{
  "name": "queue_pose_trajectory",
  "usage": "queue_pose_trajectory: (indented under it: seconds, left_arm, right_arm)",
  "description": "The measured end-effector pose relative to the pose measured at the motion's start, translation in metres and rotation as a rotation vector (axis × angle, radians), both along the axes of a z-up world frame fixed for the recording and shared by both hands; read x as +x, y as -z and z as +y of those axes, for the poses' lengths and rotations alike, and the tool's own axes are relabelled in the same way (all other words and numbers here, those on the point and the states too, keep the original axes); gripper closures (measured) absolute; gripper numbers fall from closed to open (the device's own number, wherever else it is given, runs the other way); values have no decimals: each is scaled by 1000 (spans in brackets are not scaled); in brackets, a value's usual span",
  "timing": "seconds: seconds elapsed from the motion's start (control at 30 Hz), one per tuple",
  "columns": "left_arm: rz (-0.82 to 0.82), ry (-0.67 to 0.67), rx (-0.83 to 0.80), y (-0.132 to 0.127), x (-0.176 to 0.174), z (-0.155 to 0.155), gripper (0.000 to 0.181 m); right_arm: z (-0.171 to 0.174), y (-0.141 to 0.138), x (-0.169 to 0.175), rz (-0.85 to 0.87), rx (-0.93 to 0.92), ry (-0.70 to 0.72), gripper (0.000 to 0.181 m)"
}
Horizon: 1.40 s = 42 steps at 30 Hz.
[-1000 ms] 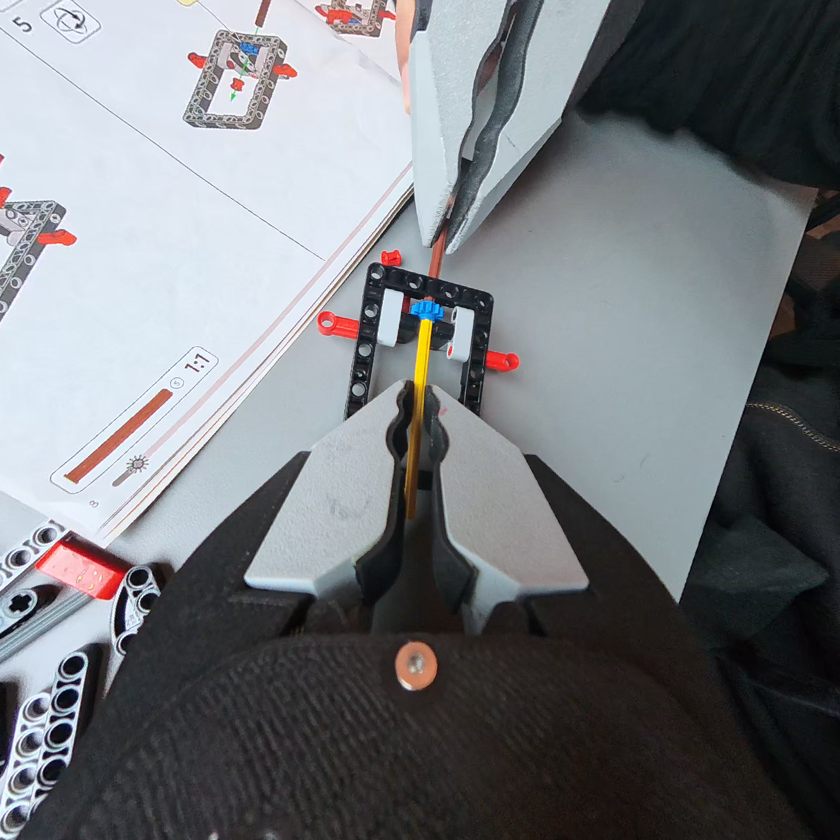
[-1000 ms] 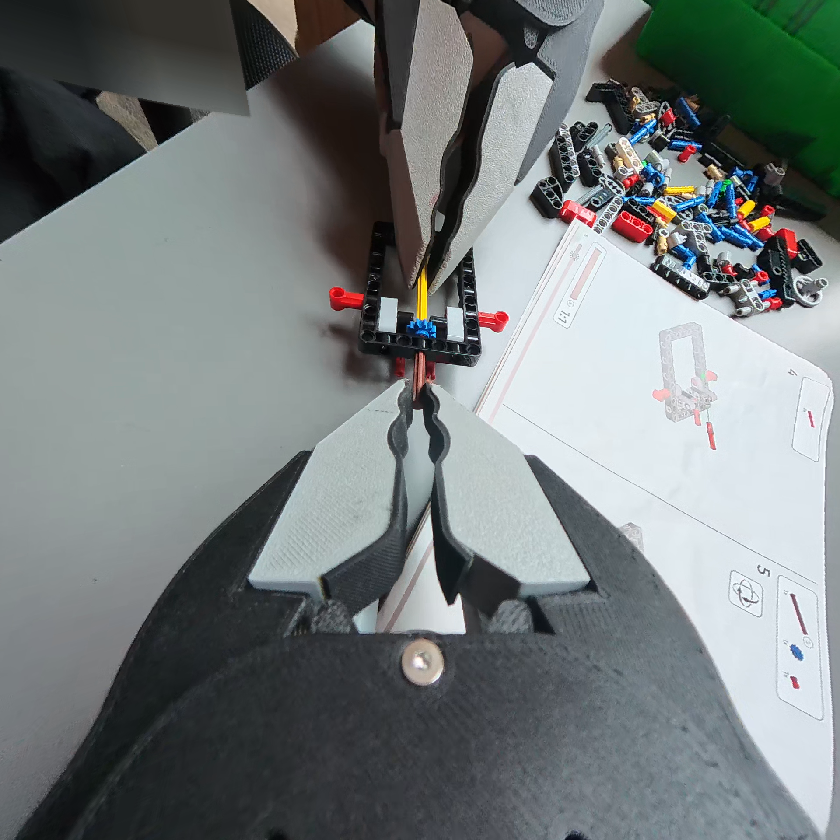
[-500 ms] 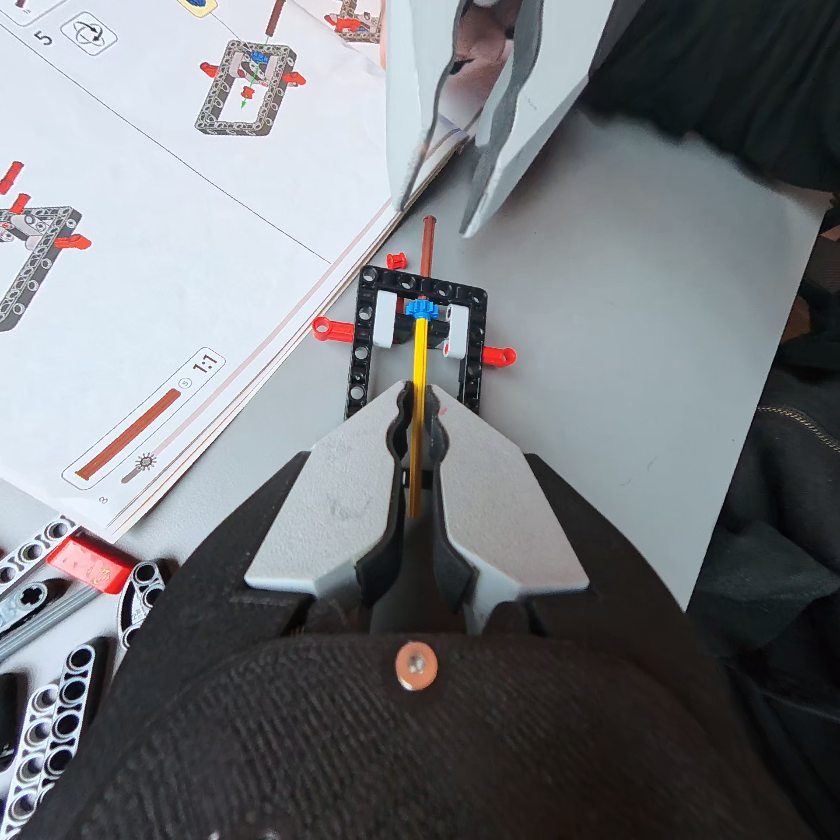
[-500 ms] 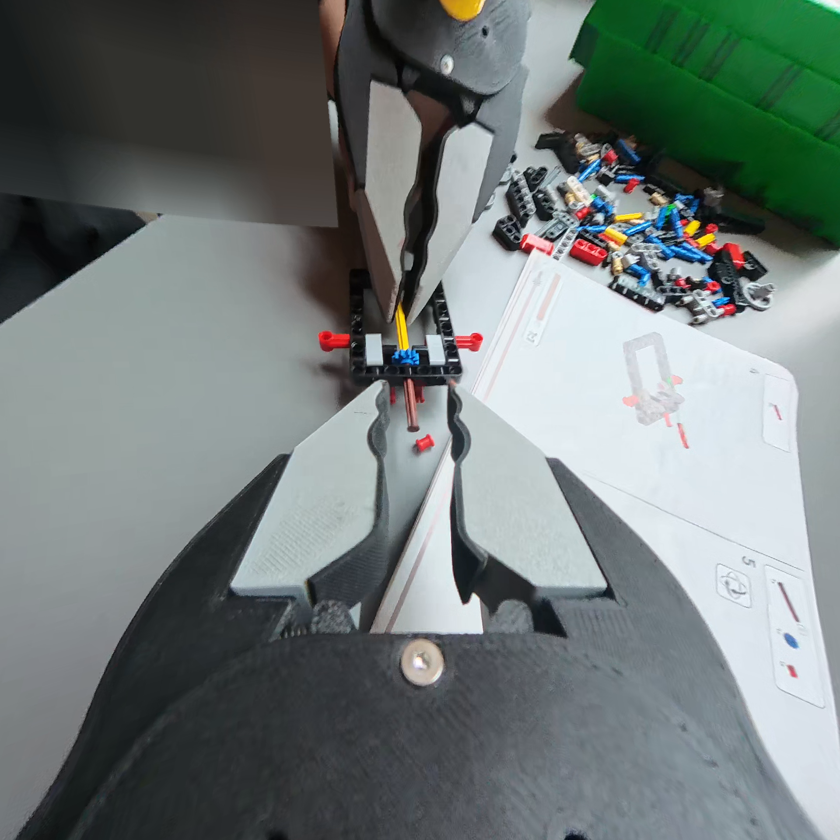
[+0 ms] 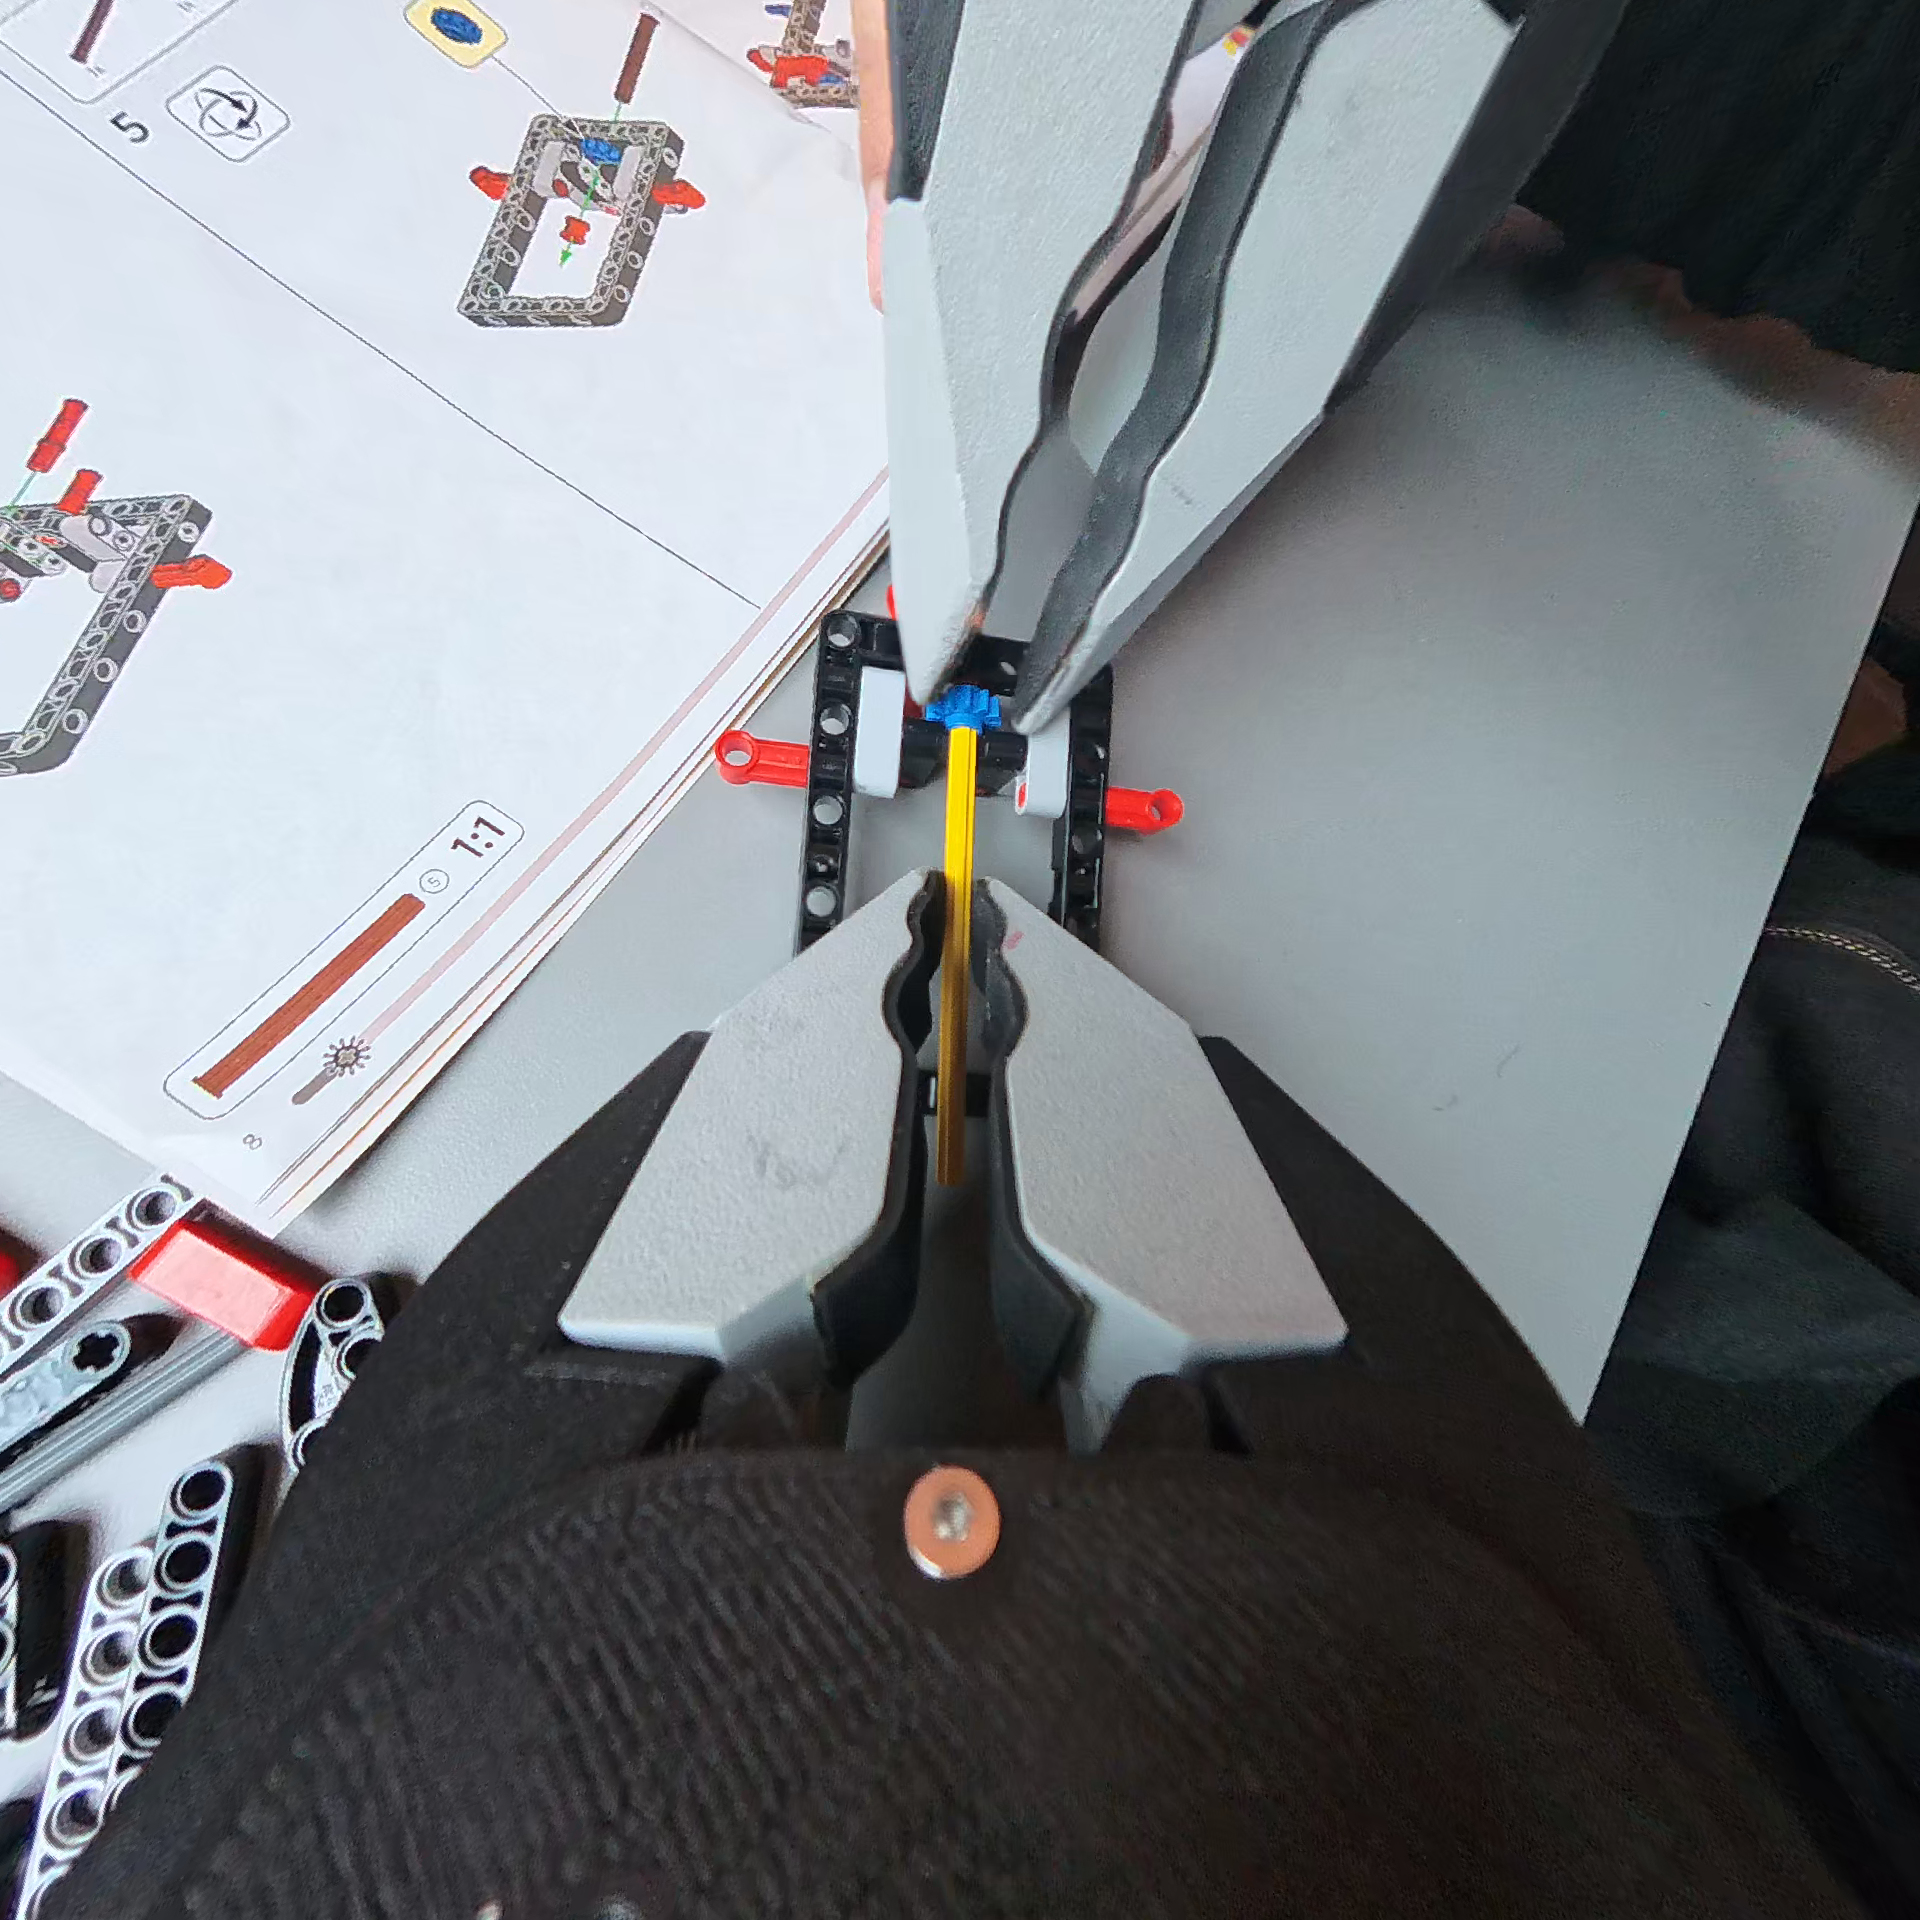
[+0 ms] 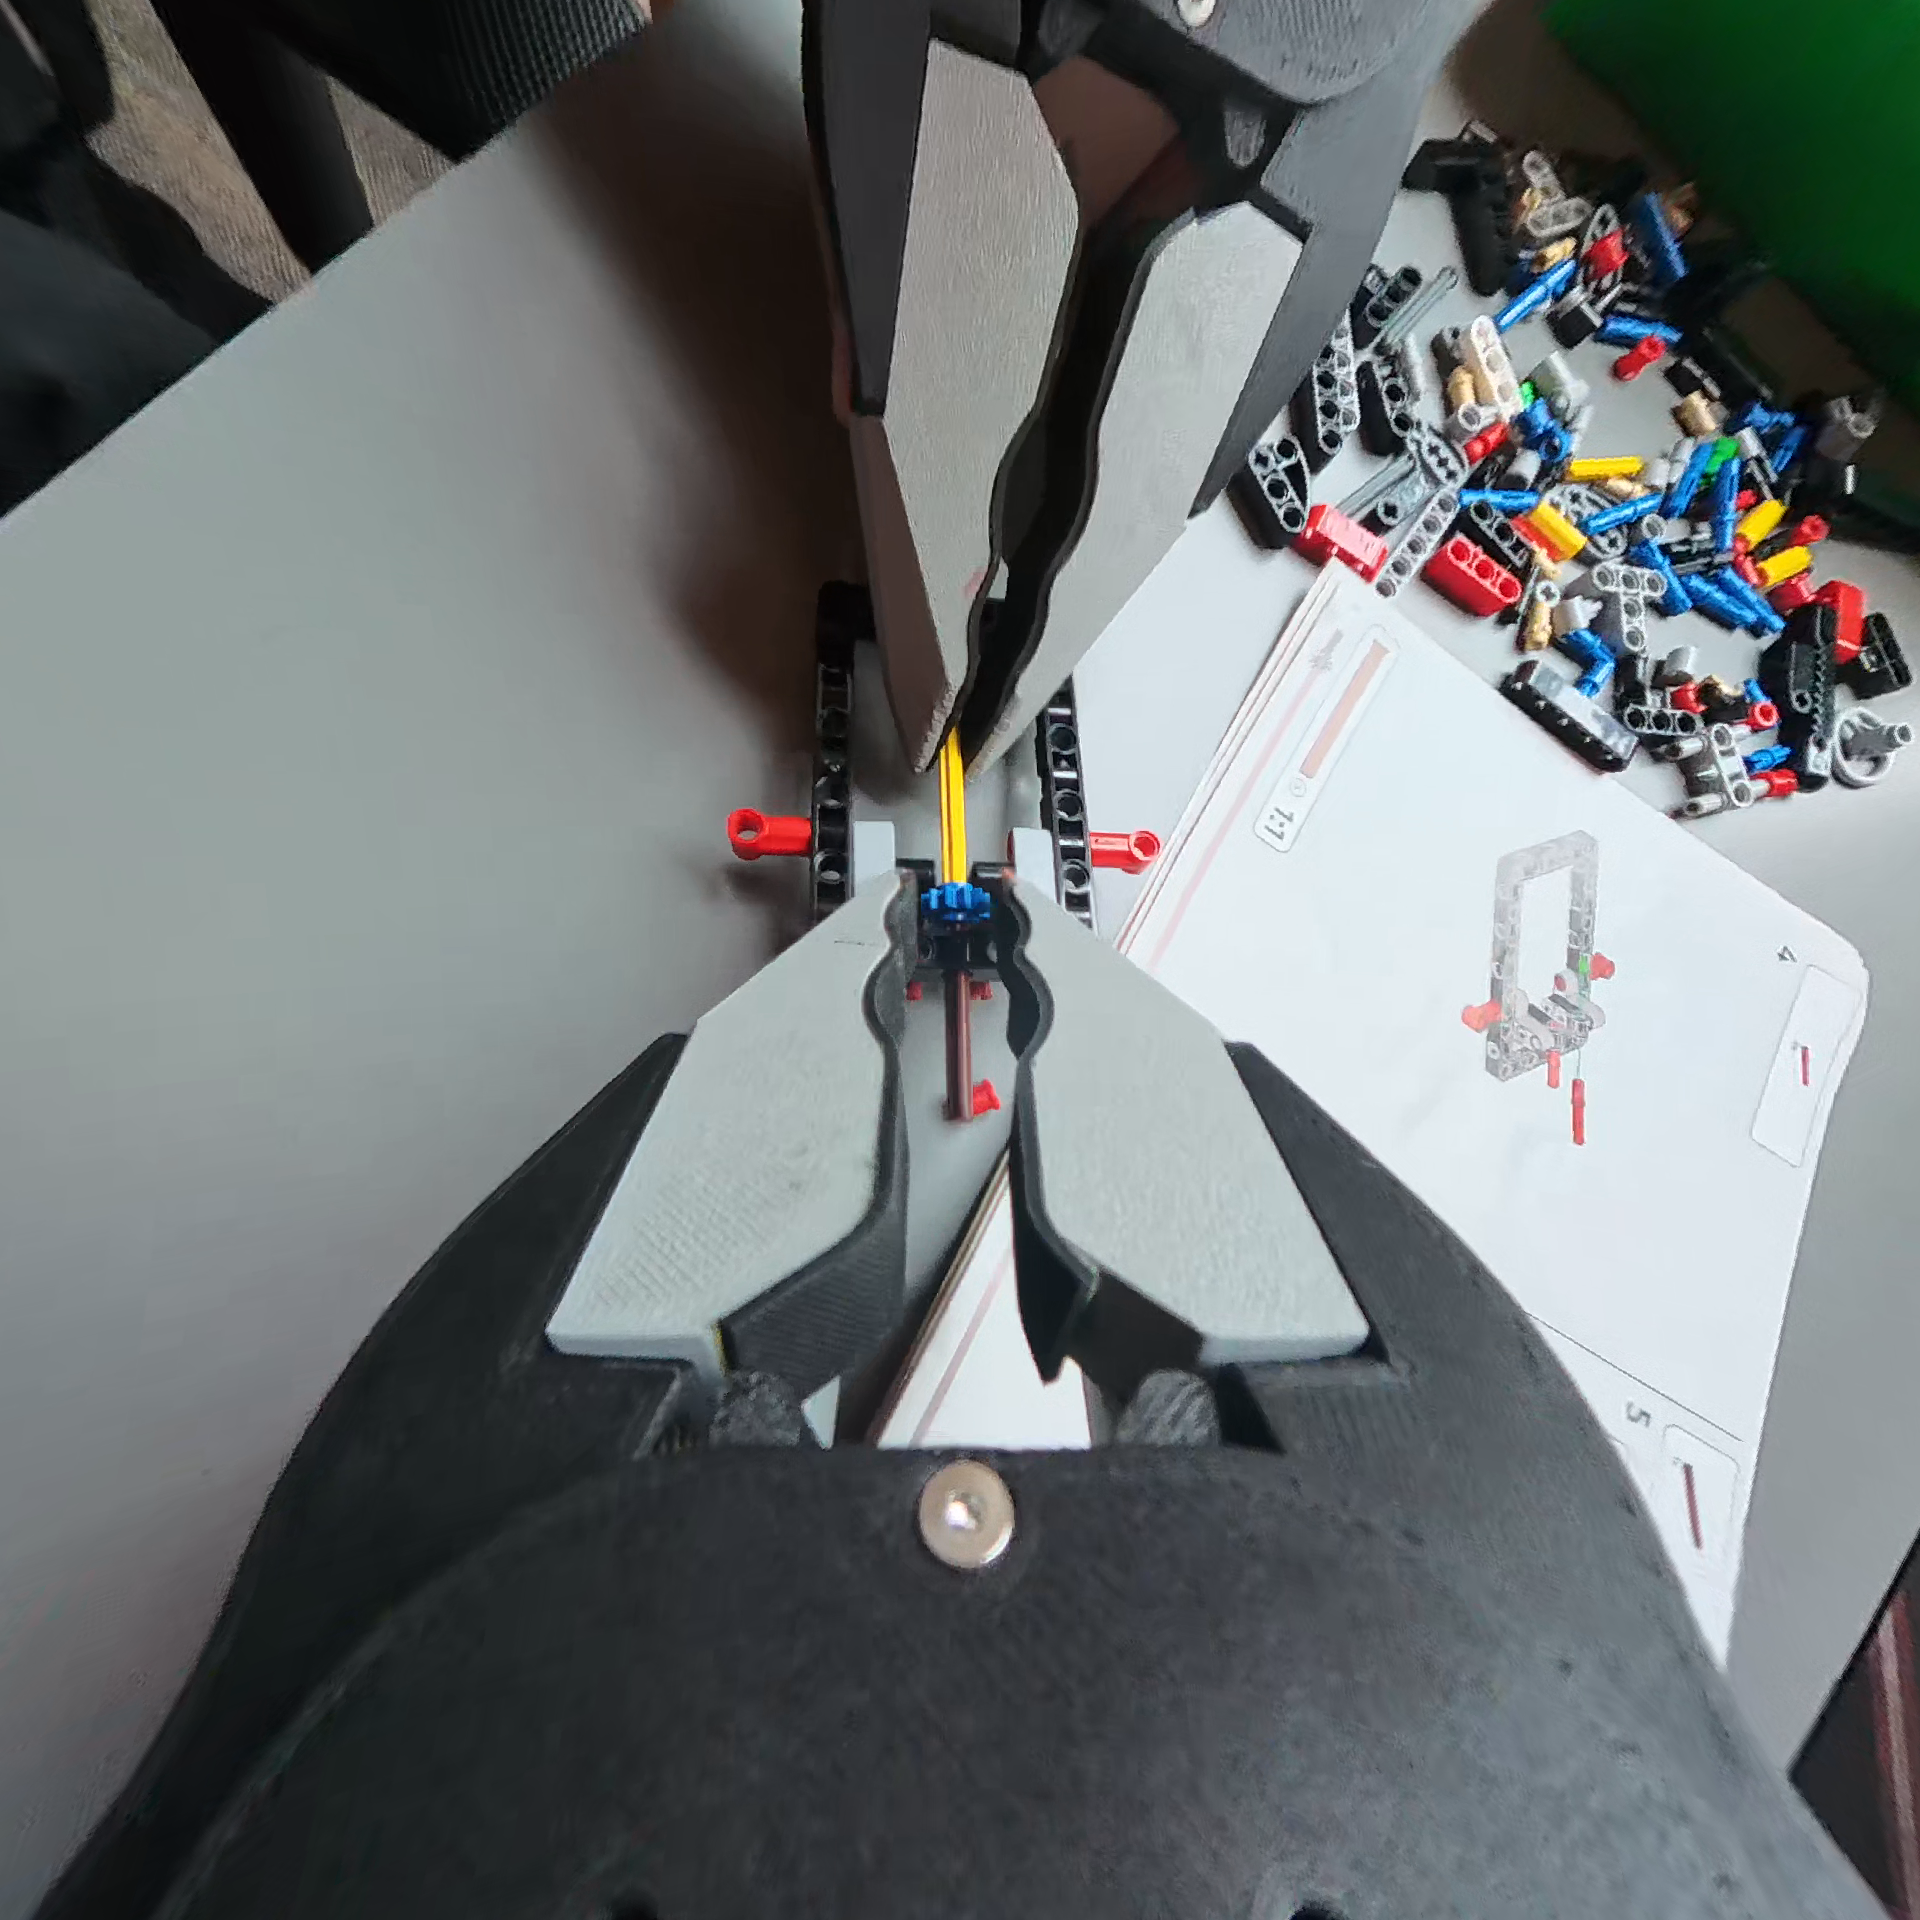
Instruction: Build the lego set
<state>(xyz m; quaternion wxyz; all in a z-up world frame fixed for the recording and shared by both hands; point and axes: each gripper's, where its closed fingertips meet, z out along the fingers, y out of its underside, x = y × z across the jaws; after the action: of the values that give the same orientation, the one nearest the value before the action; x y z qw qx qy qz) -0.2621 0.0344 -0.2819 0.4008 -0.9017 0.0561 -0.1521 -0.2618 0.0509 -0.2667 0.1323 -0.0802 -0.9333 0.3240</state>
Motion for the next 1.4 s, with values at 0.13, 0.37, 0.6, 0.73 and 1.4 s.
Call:
queue_pose_trajectory:
  seconds: [0.13,0.37,0.6,0.73,1.4]
  left_arm:
    - [-1,-2,0,0,0,0,179]
    - [1,-1,-3,1,0,0,179]
    - [-1,-3,-5,1,0,0,179]
    - [-18,-4,-9,1,-1,0,179]
    - [-22,-9,1,-1,-1,-3,178]
  right_arm:
    - [1,2,-1,-4,58,-22,172]
    - [1,3,0,-38,107,-58,172]
    - [1,4,0,-73,216,-123,173]
    - [2,4,0,-40,267,-149,174]
    - [2,4,-1,-15,336,-155,175]
